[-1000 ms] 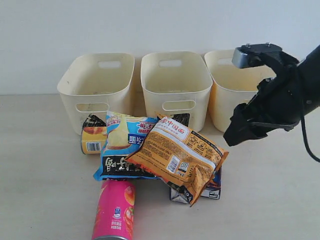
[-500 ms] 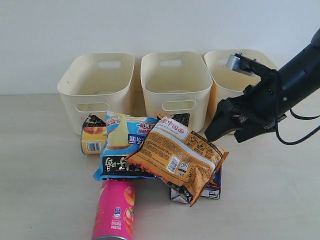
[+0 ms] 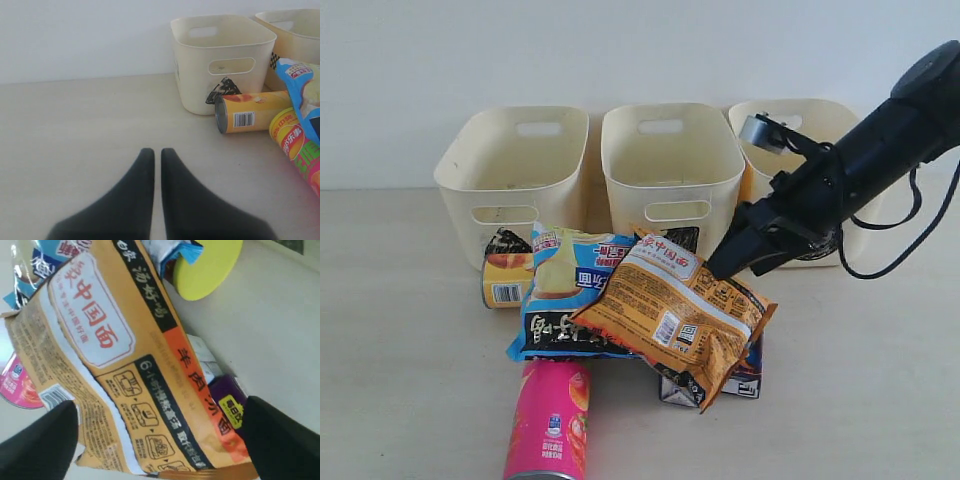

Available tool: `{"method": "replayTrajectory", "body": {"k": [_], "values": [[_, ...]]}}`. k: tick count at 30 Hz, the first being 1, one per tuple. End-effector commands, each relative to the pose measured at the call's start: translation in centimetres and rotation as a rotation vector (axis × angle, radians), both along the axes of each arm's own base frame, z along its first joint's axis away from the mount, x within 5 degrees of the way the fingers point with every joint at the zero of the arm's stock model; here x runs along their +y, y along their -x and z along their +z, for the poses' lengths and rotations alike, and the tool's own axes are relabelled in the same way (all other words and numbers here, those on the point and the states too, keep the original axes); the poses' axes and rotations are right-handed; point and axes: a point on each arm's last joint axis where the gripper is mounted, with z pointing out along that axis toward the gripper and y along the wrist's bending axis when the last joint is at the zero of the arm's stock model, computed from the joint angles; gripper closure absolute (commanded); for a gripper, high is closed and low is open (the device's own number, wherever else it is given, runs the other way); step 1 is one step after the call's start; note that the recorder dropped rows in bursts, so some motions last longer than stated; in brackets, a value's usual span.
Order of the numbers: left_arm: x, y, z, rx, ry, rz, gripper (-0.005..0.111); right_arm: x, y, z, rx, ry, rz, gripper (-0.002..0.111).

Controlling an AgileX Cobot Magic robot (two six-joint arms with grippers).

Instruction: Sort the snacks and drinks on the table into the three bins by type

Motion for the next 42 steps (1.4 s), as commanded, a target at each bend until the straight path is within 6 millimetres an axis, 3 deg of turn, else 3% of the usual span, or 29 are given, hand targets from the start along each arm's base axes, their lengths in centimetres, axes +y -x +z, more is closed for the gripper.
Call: {"method": "replayTrajectory", "body": {"k": [1, 21, 38, 40, 42], "values": [[0.0, 0.0, -0.1, -0.004, 0.017, 0.005, 0.103, 0.2, -0.6, -0.2, -0.028, -0.046, 0.049, 0.029], [0.0, 0.0, -0.1, -0.006, 0.017, 0.005, 0.103, 1.1, -1.2, -3.5, -0.066, -0.167, 0.170, 0.029], [0.0, 0.0, -0.1, -0.006, 0.017, 0.005, 0.103, 1.1, -1.2, -3.6, -0.068, -0.169, 0.173, 0.029], [0.0, 0.0, -0.1, -0.006, 0.017, 0.005, 0.103, 1.1, -1.2, -3.6, -0.068, -0.169, 0.173, 0.034], [0.0, 0.0, -0.1, -0.004, 0.017, 0.005, 0.103, 1.1, -1.2, -3.6, -0.068, -0.163, 0.177, 0.046]]}}
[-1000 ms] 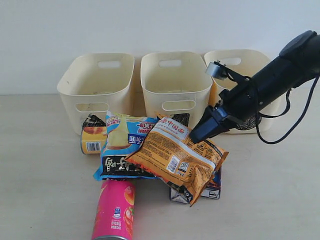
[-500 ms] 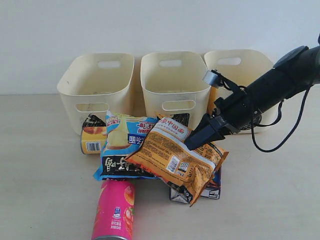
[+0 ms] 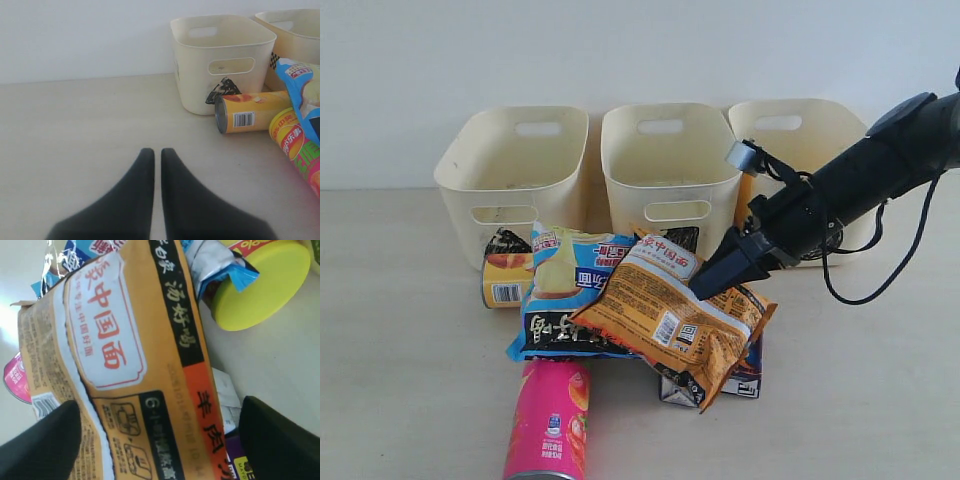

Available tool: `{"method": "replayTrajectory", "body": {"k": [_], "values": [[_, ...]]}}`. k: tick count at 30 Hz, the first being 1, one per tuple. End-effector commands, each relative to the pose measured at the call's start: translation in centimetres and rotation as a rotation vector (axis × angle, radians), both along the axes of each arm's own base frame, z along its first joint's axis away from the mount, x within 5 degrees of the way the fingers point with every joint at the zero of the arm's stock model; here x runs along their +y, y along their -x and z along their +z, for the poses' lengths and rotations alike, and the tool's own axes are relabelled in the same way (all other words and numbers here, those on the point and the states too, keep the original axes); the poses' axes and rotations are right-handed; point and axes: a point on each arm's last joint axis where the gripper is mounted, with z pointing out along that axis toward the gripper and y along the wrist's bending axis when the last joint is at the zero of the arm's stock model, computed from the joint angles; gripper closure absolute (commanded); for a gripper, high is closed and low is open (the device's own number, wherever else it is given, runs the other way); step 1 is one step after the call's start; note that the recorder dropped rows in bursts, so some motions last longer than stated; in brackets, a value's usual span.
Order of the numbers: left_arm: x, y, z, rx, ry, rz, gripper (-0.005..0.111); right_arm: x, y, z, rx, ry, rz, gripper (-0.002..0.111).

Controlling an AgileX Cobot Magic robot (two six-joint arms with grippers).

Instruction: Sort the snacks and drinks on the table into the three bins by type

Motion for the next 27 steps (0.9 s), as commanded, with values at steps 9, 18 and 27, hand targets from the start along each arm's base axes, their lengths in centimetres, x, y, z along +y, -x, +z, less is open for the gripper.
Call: {"method": "replayTrajectory", "body": {"k": [9, 18, 27], "values": [[0.0, 0.0, -0.1, -0.004, 0.017, 0.005, 0.103, -0.2, 0.0, 0.1, -0.009, 0.012, 0.023, 0.100], [0.0, 0.0, -0.1, -0.004, 0.017, 0.005, 0.103, -0.9, -0.1, 1.0, -0.032, 0.011, 0.006, 0.108], [0.0, 0.0, -0.1, -0.006, 0.017, 0.005, 0.103, -2.9, -0.2, 4.3, -0.054, -0.010, -0.103, 0.108]]}}
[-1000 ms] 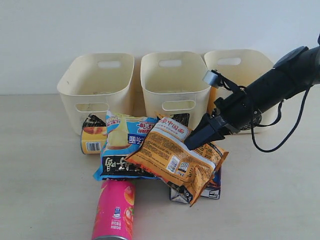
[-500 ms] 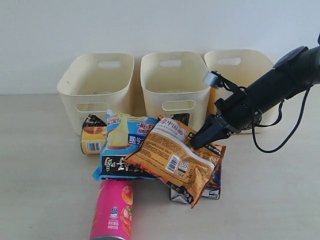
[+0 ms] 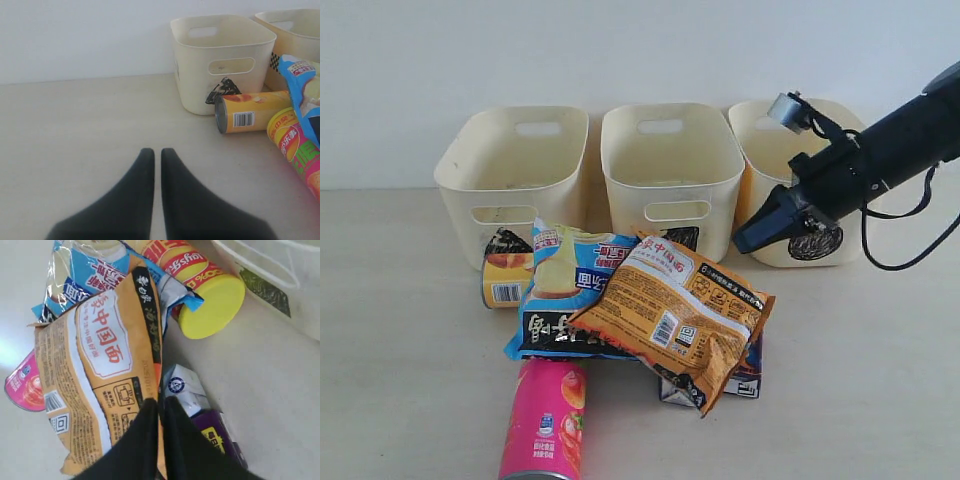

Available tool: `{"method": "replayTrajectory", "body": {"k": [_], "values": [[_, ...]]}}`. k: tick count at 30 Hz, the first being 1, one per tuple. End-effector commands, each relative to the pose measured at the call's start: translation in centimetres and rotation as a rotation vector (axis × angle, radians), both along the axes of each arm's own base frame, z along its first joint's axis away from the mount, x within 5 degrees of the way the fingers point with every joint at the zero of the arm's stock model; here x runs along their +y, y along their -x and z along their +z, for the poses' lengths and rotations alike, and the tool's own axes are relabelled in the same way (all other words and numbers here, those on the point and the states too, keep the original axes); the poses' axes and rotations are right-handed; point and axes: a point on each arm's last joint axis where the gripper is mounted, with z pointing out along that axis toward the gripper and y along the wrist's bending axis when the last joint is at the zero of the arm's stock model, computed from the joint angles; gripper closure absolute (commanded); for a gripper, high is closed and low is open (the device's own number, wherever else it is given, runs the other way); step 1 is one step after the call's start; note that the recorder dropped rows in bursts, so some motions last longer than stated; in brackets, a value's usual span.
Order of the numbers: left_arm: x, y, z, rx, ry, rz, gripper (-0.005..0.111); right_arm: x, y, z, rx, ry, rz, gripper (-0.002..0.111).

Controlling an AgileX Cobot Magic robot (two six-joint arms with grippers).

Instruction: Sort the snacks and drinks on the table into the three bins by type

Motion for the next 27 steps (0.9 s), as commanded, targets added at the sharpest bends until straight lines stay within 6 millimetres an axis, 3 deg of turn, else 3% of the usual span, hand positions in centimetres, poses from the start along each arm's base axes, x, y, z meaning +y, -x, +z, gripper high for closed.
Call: {"method": "replayTrajectory", "body": {"k": [1, 4, 6, 7, 11, 18, 25, 27], "values": [[0.0, 0.0, -0.1, -0.006, 0.017, 0.005, 0.103, 0.4, 0.3, 1.0, 0.003, -0.008, -0.008, 0.105], [0.0, 0.0, -0.1, -0.006, 0.017, 0.005, 0.103, -0.8, 0.7, 2.3, 0.096, 0.048, -0.117, 0.074], [0.0, 0.0, -0.1, -0.006, 0.017, 0.005, 0.103, -1.2, 1.0, 1.8, 0.282, 0.055, -0.265, 0.051], [0.0, 0.0, -0.1, -0.006, 0.017, 0.005, 0.103, -1.3, 1.7, 0.9, 0.374, 0.060, -0.310, 0.048], [0.0, 0.0, -0.1, -0.006, 0.017, 0.005, 0.103, -2.0, 4.2, -1.9, 0.521, 0.072, -0.387, 0.049], [0.0, 0.0, -0.1, -0.004, 0.017, 0.005, 0.103, -1.3, 6.2, -2.6, 0.560, -0.176, -0.469, 0.049], [0.0, 0.0, -0.1, -0.004, 0.017, 0.005, 0.103, -1.2, 8.2, -5.1, 0.586, -0.130, -0.502, 0.029], [0.0, 0.0, -0.1, -0.004, 0.017, 0.005, 0.103, -0.8, 8.3, -5.5, 0.571, -0.109, -0.515, 0.028]]}}
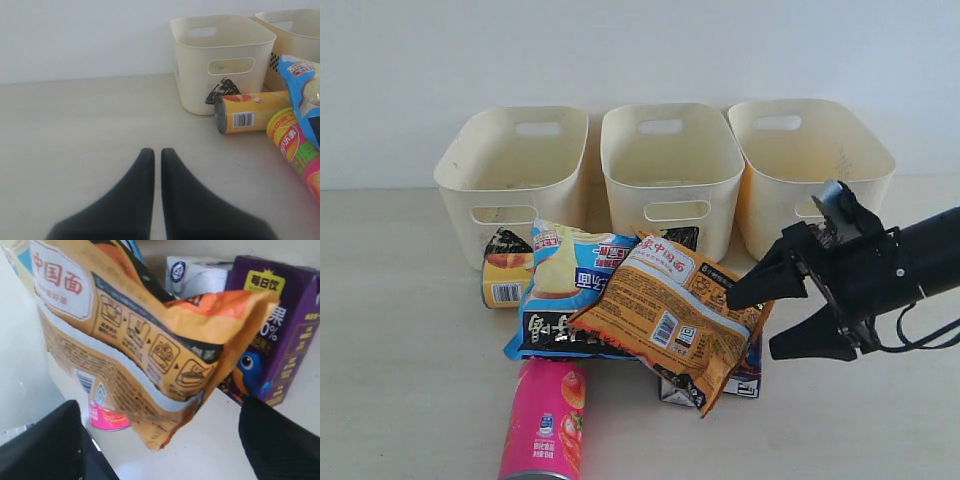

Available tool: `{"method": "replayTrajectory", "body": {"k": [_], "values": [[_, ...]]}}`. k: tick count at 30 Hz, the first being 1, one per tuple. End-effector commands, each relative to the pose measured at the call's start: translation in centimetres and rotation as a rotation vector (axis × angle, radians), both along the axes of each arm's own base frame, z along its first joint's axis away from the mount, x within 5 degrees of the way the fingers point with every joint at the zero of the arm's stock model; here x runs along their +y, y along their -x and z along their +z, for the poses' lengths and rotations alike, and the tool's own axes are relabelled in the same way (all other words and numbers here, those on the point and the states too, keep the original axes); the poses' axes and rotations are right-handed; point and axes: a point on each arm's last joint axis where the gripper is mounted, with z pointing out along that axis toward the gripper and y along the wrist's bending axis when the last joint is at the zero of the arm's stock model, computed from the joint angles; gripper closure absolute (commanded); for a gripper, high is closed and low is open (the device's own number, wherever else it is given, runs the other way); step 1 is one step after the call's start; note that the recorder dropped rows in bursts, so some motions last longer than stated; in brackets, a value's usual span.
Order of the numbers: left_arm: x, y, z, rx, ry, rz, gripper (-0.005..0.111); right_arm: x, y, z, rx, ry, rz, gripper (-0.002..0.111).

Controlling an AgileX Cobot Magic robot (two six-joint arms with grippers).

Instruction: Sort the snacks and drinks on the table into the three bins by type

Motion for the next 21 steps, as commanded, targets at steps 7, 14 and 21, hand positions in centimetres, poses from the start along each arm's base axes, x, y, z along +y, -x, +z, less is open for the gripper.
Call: {"method": "replayTrajectory", "body": {"k": [7, 14, 21], "values": [[0.0, 0.0, -0.1, -0.004, 0.017, 0.005, 0.103, 2.7, 0.2, -0.9, -0.096, 0.100, -0.027, 0.028], [0.0, 0.0, 0.0, -0.008, 0.017, 0.005, 0.103, 3.3, -0.1, -0.3, -0.115, 0.023, -0.061, 0.028], [0.0, 0.0, 0.0, -0.008, 0.017, 0.005, 0.103, 4.4, 0.0, -1.1, -0.101, 0.005, -0.045, 0.028]]}}
